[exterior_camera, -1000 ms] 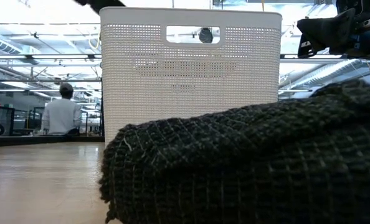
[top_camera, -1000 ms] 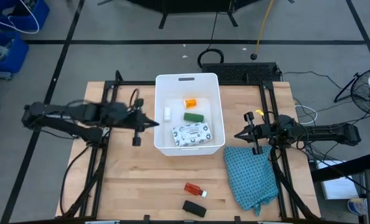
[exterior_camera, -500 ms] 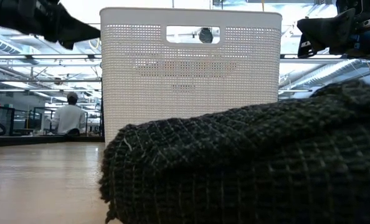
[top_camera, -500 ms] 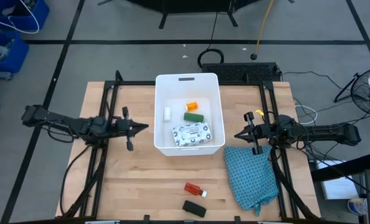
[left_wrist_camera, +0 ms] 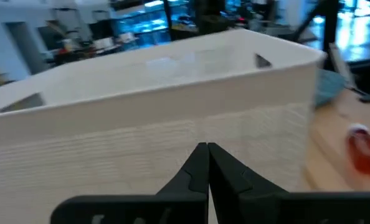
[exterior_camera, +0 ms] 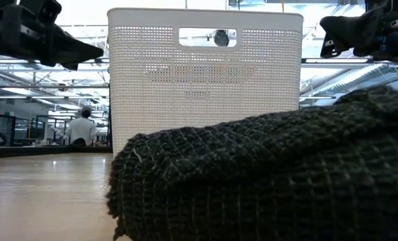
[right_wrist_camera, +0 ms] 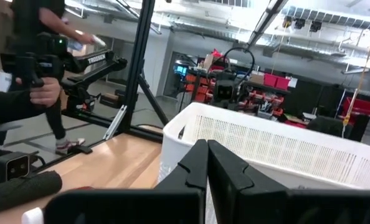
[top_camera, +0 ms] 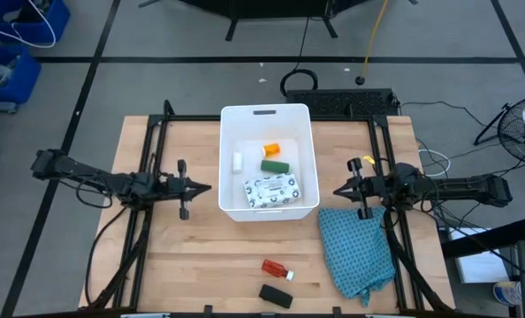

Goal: Pick & place medical supplies in basket/bin
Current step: Put the red medicine bottle into the white bin

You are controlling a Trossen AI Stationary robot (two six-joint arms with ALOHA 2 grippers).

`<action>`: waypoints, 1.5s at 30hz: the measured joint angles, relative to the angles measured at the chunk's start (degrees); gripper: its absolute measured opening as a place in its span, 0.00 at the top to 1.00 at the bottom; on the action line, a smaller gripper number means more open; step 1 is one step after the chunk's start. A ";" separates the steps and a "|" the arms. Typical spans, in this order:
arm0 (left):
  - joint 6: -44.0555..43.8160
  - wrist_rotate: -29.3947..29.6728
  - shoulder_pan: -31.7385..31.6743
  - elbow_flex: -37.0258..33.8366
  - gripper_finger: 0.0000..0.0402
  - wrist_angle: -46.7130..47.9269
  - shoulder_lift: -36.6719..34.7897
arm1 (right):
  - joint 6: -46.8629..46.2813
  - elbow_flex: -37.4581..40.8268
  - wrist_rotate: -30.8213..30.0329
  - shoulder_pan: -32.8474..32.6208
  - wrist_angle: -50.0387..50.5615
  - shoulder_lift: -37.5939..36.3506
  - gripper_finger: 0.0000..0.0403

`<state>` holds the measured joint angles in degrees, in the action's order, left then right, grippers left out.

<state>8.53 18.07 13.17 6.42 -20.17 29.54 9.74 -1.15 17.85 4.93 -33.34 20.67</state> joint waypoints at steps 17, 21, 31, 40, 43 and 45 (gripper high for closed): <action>-1.22 -1.97 0.00 0.00 0.98 0.29 0.00 | -1.30 -6.88 -0.05 -2.36 1.74 0.24 1.00; -1.33 -1.97 0.00 0.00 0.98 0.40 0.00 | 2.87 -17.98 -5.75 -6.36 12.65 1.00 1.00; -1.94 -2.50 0.00 0.00 0.98 0.64 0.07 | 7.01 -40.09 -22.13 -18.88 31.48 16.90 1.00; -2.86 -2.61 0.00 0.00 0.98 1.83 0.07 | 10.74 -47.78 -43.59 -32.45 29.11 34.87 1.00; -2.86 -2.61 0.00 0.00 0.98 2.04 0.06 | 10.57 -49.66 -48.10 -36.79 26.79 39.38 1.00; -2.84 -2.61 0.00 0.00 0.98 2.02 0.07 | 9.19 -51.02 -49.69 -39.21 25.73 42.00 1.00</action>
<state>5.69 15.46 13.17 6.42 -18.15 29.61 18.92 -52.17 -31.84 -34.28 -7.60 62.67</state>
